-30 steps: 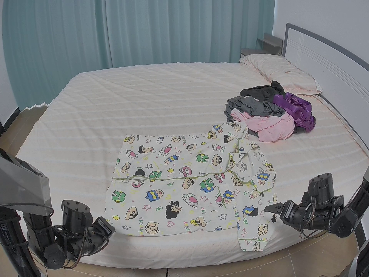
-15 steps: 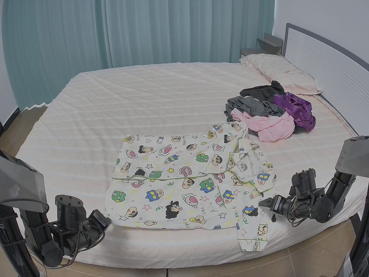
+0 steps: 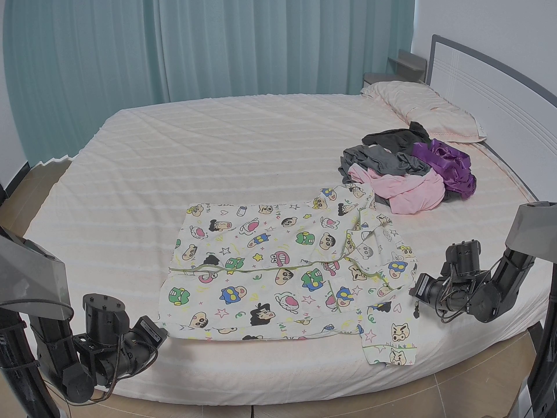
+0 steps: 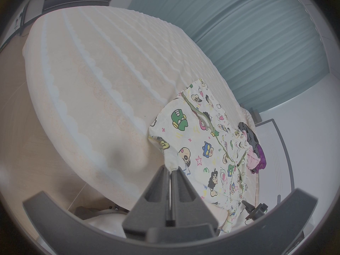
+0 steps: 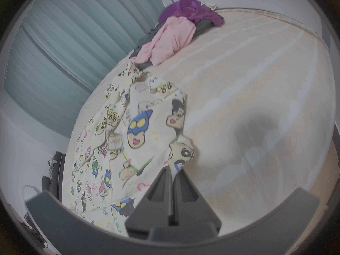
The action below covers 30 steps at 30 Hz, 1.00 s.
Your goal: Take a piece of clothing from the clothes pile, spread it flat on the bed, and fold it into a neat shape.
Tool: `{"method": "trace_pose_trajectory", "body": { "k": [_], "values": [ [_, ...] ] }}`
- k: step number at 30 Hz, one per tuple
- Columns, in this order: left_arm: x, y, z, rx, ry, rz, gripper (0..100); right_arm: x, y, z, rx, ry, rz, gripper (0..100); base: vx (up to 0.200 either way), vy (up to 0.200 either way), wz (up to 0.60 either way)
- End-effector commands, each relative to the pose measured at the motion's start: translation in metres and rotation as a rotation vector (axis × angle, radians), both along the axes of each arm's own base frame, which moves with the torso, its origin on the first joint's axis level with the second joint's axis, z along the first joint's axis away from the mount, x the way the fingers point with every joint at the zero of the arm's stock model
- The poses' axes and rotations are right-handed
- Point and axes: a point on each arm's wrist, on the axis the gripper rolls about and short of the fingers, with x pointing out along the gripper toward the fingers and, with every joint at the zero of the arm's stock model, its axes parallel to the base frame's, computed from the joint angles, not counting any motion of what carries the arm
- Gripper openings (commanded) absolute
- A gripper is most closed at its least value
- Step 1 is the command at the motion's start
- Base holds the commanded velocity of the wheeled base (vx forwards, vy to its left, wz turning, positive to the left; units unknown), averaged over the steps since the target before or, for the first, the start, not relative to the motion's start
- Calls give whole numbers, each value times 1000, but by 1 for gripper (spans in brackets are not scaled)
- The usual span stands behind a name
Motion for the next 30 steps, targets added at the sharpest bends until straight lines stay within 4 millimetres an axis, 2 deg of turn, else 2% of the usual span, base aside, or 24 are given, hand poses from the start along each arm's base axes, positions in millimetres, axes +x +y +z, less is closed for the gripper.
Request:
{"method": "trace_pose_trajectory", "body": {
  "k": [1,7,12,13,17,20,24,27,30],
  "values": [
    [-4,2,-2,7,18,4,0,7,-5,14,-2,-58,-9,0,0,0,0],
    [-1,8,-2,21,18,23,0,23,-14,22,-56,-119,34,0,0,0,0],
    [0,12,-3,34,19,27,0,28,-15,22,-73,-129,91,0,0,0,0],
    [0,12,-3,33,20,24,0,29,-15,20,-76,-114,105,100,0,0,0],
    [0,11,-6,25,34,5,0,28,-16,12,-74,-73,111,100,0,0,0],
    [0,11,-8,23,48,-3,0,25,-28,14,-66,-71,80,100,0,0,0],
    [0,11,-9,22,51,-6,0,13,-45,27,-48,-82,49,100,0,0,0],
    [0,11,-9,22,50,-6,0,-8,-48,37,-19,-77,64,100,0,0,0],
    [0,11,-8,21,48,-6,0,-32,-44,36,-7,-36,102,100,0,0,0]
  ]
}}
